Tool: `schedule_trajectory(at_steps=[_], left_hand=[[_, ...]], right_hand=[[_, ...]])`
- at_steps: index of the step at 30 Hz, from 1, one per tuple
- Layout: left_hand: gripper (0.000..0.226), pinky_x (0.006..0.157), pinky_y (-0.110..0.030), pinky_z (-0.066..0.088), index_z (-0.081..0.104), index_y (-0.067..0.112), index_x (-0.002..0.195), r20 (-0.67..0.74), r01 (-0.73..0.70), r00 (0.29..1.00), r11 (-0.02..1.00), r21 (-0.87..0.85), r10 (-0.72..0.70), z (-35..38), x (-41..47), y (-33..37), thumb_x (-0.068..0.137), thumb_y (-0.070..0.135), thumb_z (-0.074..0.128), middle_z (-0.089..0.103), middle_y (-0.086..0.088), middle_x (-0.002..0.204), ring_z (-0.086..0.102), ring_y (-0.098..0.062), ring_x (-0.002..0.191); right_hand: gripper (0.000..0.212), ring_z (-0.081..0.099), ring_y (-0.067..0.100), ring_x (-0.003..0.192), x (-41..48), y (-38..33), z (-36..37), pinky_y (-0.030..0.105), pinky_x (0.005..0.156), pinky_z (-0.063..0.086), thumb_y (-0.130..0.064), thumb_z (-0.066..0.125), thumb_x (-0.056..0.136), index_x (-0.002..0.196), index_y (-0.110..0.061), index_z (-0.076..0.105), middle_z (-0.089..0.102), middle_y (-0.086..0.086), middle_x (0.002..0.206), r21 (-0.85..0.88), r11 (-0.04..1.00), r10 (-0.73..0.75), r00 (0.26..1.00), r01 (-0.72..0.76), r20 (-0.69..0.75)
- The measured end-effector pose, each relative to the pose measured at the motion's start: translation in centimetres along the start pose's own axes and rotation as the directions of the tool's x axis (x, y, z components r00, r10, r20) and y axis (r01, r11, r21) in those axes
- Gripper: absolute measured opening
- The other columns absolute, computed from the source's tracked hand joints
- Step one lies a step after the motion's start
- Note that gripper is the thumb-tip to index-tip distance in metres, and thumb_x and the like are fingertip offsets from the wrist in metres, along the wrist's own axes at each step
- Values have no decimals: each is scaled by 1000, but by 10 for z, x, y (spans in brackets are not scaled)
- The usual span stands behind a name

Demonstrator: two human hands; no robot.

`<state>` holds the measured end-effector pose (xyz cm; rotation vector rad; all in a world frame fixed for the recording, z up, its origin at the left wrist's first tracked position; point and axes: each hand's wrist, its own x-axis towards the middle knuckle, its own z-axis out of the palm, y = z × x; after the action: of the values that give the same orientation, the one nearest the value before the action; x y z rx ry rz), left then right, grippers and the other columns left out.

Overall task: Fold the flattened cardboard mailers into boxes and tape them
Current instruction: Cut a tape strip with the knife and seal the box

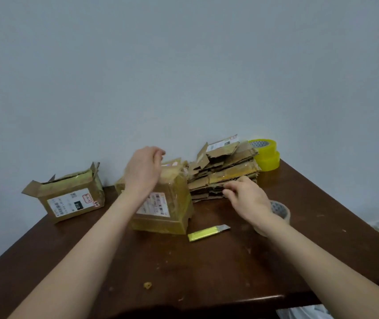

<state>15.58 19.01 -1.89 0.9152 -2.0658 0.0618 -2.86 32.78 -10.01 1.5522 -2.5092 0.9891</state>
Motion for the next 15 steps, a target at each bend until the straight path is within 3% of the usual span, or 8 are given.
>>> schedule_trajectory(at_steps=[2,5,8,10,13,15], left_hand=[[32,93,-35,42,65,12,117,23,153,988,988,-2,-153,-6,11,-38,100,18,39,65,-5,119,57,-22,112],[39,98,-38,39,57,3,126,201,338,919,940,35,-338,-2,16,-75,101,24,34,59,-13,129,53,-29,118],[51,95,-36,42,54,1,127,365,385,850,921,64,-380,9,12,-95,99,39,32,58,-15,128,54,-32,115],[48,86,-34,41,58,7,122,363,338,860,933,124,-360,16,10,-101,98,42,36,62,-13,122,57,-30,110],[46,76,-33,44,61,9,104,348,340,863,930,137,-367,20,11,-108,96,49,39,66,-10,105,60,-27,97],[53,80,-36,50,62,6,97,365,390,838,913,118,-405,21,14,-115,94,53,39,67,-10,98,62,-27,93]], right_hand=[[39,50,20,121,12,-43,1,35,94,44,-37,41,101,136,-23,53,50,0,135,126,986,-105,993,111,-58],[51,29,21,142,26,-104,18,36,112,29,-36,34,103,149,-12,33,31,4,155,171,965,-206,978,200,21],[66,-2,22,150,30,-142,50,37,119,10,-40,32,103,153,-5,9,0,8,163,238,966,-134,981,98,139],[72,-13,24,148,30,-151,67,38,119,5,-41,34,103,154,-6,-3,-16,7,161,312,950,-35,990,-10,137],[74,-6,26,149,37,-152,78,42,119,11,-39,35,103,153,-9,-9,-18,6,161,457,881,88,991,-125,102],[75,9,29,149,41,-151,78,48,117,22,-42,36,102,153,-14,-11,-7,7,163,549,810,165,979,-205,122]])
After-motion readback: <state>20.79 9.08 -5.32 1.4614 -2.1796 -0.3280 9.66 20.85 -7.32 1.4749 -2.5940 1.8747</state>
